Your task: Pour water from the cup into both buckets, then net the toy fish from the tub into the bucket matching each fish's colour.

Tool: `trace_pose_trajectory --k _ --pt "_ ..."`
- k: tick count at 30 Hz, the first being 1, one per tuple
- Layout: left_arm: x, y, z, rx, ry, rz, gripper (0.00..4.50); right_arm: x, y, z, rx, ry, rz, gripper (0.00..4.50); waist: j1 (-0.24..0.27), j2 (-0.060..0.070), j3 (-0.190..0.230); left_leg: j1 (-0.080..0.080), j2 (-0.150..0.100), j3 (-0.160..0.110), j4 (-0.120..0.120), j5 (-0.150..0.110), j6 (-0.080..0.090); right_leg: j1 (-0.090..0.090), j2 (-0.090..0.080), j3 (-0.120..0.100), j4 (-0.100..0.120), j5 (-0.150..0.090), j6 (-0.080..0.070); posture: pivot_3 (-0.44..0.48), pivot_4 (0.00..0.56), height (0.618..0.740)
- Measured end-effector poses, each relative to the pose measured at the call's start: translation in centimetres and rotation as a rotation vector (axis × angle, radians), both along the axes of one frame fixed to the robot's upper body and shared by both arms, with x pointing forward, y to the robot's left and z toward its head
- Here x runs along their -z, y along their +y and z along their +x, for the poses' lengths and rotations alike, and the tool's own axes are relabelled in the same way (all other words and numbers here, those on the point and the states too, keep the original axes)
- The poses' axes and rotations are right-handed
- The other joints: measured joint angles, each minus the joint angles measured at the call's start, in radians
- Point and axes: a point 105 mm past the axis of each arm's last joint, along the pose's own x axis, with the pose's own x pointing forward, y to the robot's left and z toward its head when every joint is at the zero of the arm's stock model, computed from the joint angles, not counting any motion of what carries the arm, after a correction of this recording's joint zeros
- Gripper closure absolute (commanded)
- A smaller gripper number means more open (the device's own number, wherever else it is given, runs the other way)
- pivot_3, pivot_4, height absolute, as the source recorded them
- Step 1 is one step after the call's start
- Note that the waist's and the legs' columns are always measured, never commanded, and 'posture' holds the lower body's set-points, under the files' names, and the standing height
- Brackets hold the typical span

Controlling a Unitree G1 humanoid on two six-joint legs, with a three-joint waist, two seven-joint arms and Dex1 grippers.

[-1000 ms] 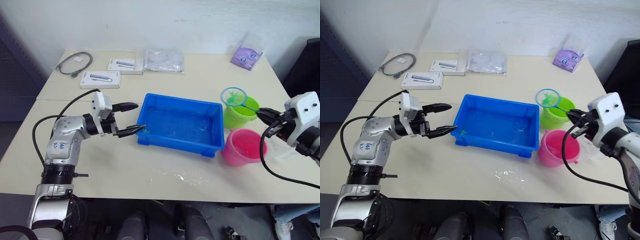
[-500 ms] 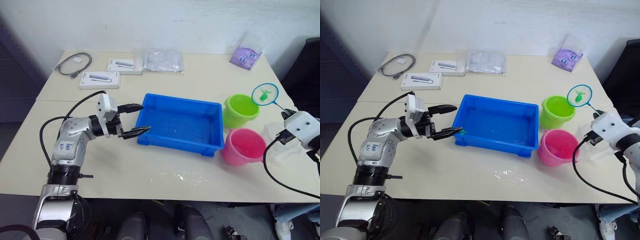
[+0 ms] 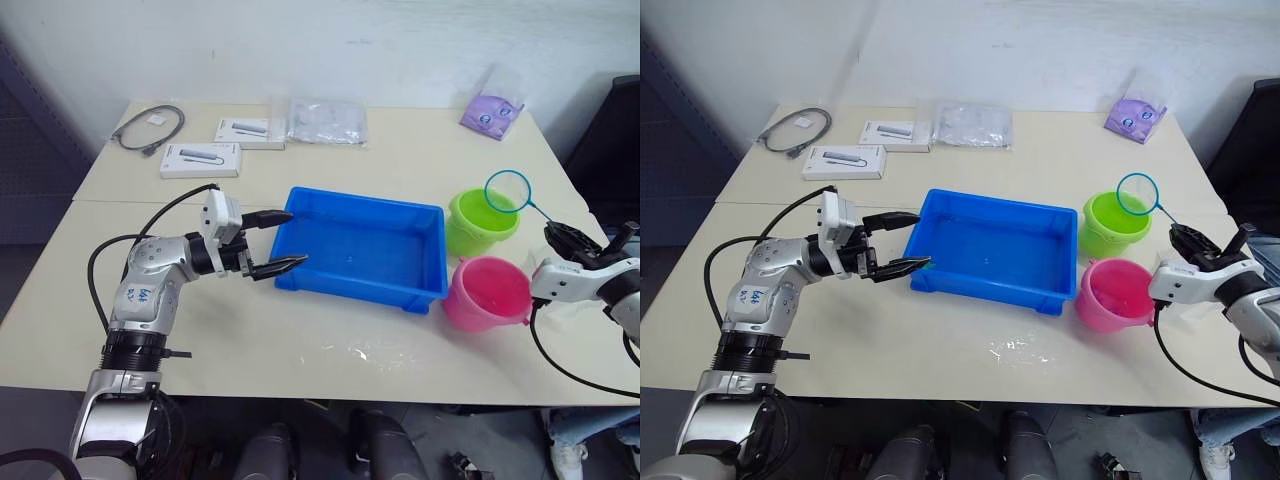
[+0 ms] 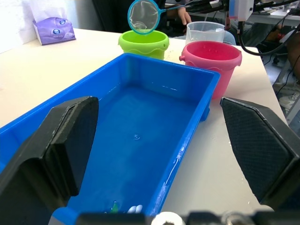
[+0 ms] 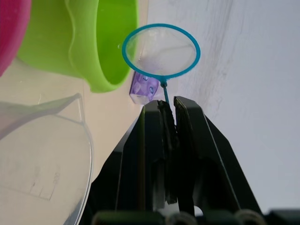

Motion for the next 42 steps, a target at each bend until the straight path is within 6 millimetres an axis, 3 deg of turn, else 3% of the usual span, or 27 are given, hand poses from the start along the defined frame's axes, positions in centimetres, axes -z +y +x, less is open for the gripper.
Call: trace_pose_trajectory --k 4,7,10,13,16,22,27,31,42 --pt "0.0 0.4 0.2 -0.022 -0.003 0.018 0.04 -1.1 0.5 -0.1 -0.036 -0.003 0.241 4.50 -0.001 0.000 0.000 0.001 0.001 -0.002 0.000 0.000 0.000 0.003 0.001 -0.001 -0.003 0.000 0.000 0.000 0.150 0.740" --pt "-0.2 1.5 0.2 -0.046 -0.009 0.043 0.04 -2.1 5.4 0.1 -0.236 0.135 0.646 4.50 -0.015 0.000 0.000 0.008 0.003 -0.002 -0.001 0.000 -0.001 0.009 0.003 -0.002 -0.004 0.000 0.000 0.000 0.150 0.740" --pt "-0.3 3.0 0.0 -0.070 -0.002 0.072 0.04 -2.5 10.2 -0.2 -0.402 0.364 0.828 4.50 -0.020 0.000 0.001 0.013 0.003 -0.005 -0.001 -0.001 0.000 0.015 0.001 -0.003 -0.004 -0.001 -0.001 0.000 0.150 0.740" --pt "0.2 4.7 -0.3 -0.094 0.027 0.115 0.04 -1.8 12.5 0.4 -0.389 0.565 0.909 4.50 -0.019 0.000 0.001 0.013 0.002 -0.006 -0.001 -0.002 0.001 0.015 -0.001 -0.003 -0.005 -0.001 -0.001 0.000 0.150 0.740" --pt "-0.1 5.5 -0.4 -0.102 0.023 0.146 0.04 -0.2 15.6 1.2 -0.361 0.770 0.909 4.50 -0.017 0.000 0.001 0.012 0.002 -0.007 -0.001 -0.002 0.001 0.013 -0.002 -0.003 -0.005 -0.001 -0.002 0.000 0.150 0.740" --pt "-0.3 6.6 -0.5 -0.105 0.017 0.309 0.04 1.0 19.5 2.6 -0.328 0.934 0.788 4.50 -0.006 0.000 0.001 0.008 0.002 -0.007 -0.001 -0.003 0.001 0.010 -0.002 -0.005 -0.004 -0.001 -0.002 0.000 0.150 0.740" --pt "-0.5 6.7 -0.6 -0.089 0.008 0.415 0.04 2.4 21.4 4.2 -0.290 1.017 0.647 4.50 -0.002 0.000 0.000 -0.001 0.001 -0.007 0.000 -0.003 0.001 0.002 -0.002 -0.005 -0.002 -0.001 -0.002 0.000 0.150 0.740" --pt "0.1 5.5 -0.7 -0.043 0.031 0.431 0.04 4.0 23.5 5.3 -0.274 1.102 0.558 4.50 -0.004 0.000 0.000 -0.005 0.000 -0.005 0.001 -0.002 0.002 -0.003 -0.001 -0.006 0.000 -0.001 -0.002 0.000 0.150 0.740" --pt "-0.2 4.8 -0.5 -0.036 0.045 0.411 0.04 4.4 26.5 4.8 -0.338 1.238 0.531 4.50 -0.006 0.000 0.000 -0.005 0.000 -0.005 0.001 -0.002 0.002 -0.003 -0.001 -0.006 0.001 -0.001 -0.002 0.000 0.150 0.740"
